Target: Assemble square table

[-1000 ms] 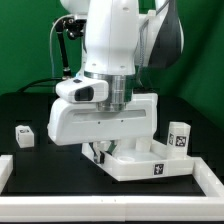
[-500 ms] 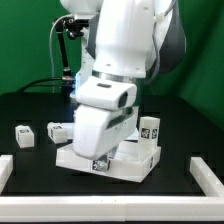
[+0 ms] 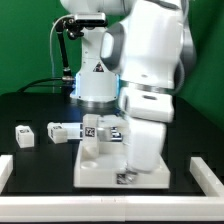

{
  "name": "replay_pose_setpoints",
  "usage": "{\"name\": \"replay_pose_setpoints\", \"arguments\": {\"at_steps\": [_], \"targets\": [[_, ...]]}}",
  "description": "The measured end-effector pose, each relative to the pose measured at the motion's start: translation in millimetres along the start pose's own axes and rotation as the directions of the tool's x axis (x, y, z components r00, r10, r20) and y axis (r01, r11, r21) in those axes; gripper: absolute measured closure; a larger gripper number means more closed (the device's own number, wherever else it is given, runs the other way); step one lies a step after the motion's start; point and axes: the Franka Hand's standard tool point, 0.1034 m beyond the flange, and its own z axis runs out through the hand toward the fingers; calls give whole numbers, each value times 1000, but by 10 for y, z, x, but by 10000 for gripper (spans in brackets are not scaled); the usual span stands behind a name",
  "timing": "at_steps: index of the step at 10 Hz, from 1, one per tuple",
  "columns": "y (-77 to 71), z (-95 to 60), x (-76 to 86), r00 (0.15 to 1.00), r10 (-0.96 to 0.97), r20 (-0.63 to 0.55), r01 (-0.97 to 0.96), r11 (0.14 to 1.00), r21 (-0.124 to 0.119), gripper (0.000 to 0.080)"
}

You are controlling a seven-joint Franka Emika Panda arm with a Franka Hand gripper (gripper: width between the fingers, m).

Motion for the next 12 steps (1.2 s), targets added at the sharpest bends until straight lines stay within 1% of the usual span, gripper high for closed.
{"name": "replay_pose_setpoints", "arguments": {"at_steps": [1, 2, 3, 6, 7, 8, 9, 10, 11, 12], "targets": [[130, -23, 137, 999, -49, 5, 49, 999, -25, 731], [165, -50, 167, 1000, -23, 1, 23, 999, -41, 731], [162, -48, 143, 1000, -20, 2, 20, 999, -39, 731], [167, -55, 155, 1000, -12, 1, 12, 999, -37, 731], [208, -94, 250, 1000, 14, -4, -14, 999, -41, 731], [282, -130, 363, 1000, 27, -6, -27, 999, -38, 731], [346, -131, 436, 999, 33, -9, -33, 999, -41, 731], [369, -133, 467, 999, 49, -6, -49, 998, -33, 731], [381, -143, 465, 998, 69, 8, -69, 998, -12, 731], [426, -153, 459, 997, 76, 16, -76, 997, -6, 732]]}}
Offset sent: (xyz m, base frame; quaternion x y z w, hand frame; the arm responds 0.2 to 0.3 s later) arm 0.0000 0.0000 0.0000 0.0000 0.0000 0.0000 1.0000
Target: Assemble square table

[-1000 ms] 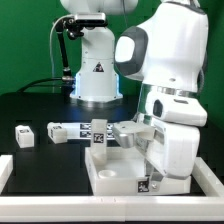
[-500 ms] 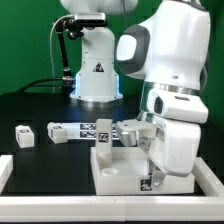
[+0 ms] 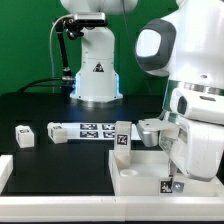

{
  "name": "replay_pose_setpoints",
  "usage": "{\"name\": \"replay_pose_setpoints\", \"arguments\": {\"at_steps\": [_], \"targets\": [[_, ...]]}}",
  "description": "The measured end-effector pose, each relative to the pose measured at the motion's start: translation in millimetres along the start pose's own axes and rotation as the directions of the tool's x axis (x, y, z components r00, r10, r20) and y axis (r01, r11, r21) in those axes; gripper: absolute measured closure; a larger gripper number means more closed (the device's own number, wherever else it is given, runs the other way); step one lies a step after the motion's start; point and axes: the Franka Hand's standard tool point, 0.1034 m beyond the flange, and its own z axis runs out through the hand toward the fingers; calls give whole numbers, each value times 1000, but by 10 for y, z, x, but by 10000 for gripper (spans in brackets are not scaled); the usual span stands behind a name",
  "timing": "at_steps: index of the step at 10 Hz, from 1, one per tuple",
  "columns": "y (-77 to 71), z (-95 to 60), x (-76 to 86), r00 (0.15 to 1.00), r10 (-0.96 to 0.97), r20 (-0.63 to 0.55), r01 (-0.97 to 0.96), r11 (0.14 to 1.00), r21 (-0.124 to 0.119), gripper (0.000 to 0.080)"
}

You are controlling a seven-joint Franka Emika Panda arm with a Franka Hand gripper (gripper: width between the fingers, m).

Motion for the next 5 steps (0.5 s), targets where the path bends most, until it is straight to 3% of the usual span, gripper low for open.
{"name": "replay_pose_setpoints", "arguments": {"at_steps": [2, 5], "targets": [[103, 26, 11, 1000, 10, 11, -10, 1000, 3, 732], [97, 46, -11, 1000, 15, 14, -15, 1000, 7, 732]]}}
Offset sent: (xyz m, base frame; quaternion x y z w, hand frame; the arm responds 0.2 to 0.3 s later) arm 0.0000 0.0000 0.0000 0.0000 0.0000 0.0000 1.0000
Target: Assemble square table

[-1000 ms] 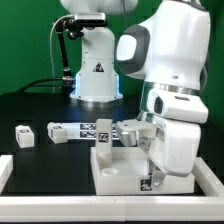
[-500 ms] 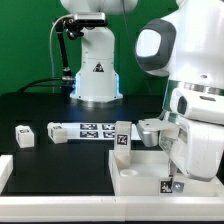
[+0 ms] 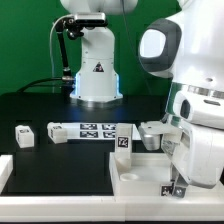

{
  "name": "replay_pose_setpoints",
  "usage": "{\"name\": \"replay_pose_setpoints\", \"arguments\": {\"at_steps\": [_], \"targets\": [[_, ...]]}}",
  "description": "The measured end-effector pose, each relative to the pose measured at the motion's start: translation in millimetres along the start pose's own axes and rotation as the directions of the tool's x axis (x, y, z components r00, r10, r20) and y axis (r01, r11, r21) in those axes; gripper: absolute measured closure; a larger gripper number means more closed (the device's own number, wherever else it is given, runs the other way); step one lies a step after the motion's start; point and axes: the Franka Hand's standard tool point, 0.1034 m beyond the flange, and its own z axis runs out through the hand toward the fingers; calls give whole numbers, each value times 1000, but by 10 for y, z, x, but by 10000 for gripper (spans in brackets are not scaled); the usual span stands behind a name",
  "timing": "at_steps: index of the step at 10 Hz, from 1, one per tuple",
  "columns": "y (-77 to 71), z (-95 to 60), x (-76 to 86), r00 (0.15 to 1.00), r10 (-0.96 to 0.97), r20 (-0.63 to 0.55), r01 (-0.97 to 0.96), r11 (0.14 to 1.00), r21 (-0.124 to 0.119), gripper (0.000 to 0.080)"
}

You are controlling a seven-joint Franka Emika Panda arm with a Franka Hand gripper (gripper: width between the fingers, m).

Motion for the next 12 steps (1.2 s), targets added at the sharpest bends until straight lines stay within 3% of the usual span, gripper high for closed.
{"name": "replay_pose_setpoints", "arguments": {"at_steps": [1, 2, 3, 4, 5, 6, 12], "targets": [[-1, 2, -3, 1000, 0, 0, 0, 1000, 0, 656], [0, 3, -7, 1000, 1, 0, -1, 1000, 1, 518], [0, 5, -10, 1000, 1, 0, -1, 1000, 1, 518], [0, 6, -14, 1000, 2, 0, -2, 1000, 1, 333], [0, 7, -17, 1000, 2, 1, -2, 1000, 1, 215], [0, 8, -19, 1000, 3, 1, -3, 1000, 1, 163], [5, 7, -68, 1000, 8, 3, -8, 1000, 2, 151]]}}
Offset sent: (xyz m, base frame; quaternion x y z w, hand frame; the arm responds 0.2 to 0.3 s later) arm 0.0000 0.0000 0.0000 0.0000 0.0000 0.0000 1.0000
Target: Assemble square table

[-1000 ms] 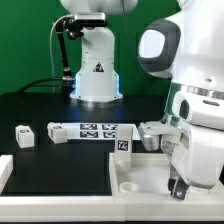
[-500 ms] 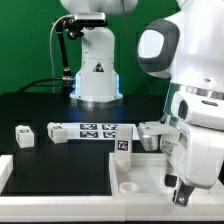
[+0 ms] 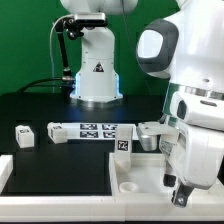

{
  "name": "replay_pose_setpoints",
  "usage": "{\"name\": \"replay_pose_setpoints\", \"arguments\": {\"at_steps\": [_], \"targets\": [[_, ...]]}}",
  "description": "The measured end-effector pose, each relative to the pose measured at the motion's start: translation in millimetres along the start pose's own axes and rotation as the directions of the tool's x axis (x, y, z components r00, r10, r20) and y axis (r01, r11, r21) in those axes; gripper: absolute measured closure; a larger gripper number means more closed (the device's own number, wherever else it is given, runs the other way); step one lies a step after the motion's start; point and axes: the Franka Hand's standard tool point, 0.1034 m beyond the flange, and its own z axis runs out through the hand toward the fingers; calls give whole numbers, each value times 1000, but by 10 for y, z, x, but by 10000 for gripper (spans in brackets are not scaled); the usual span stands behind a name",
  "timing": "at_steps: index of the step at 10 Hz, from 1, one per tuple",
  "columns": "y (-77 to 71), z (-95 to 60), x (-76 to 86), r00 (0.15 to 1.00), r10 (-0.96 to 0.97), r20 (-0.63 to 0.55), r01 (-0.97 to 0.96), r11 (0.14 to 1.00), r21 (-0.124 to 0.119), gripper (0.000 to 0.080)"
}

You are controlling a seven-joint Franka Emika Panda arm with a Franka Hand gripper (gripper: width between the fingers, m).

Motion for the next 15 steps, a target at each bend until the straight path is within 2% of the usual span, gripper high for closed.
{"name": "replay_pose_setpoints", "arguments": {"at_steps": [1, 3, 4, 5, 7, 10, 13, 14, 15], "targets": [[-11, -80, -141, 1000, -20, 9, 20, 1000, 2, 151], [-97, -462, -608, 999, -23, 38, 22, 999, 25, 151], [-142, -575, -764, 999, -5, 49, 3, 999, 41, 151], [-108, -644, -801, 997, 49, 53, -51, 998, 34, 151], [-105, -611, -759, 983, 177, 55, -178, 984, 29, 151], [-117, -612, -790, 934, 351, 62, -353, 935, 21, 151], [-393, -701, -1254, 882, 463, 85, -468, 883, 40, 151], [-589, -641, -1424, 831, 549, 90, -554, 830, 58, 151], [-753, -572, -1496, 765, 635, 110, -644, 761, 82, 151]]}}
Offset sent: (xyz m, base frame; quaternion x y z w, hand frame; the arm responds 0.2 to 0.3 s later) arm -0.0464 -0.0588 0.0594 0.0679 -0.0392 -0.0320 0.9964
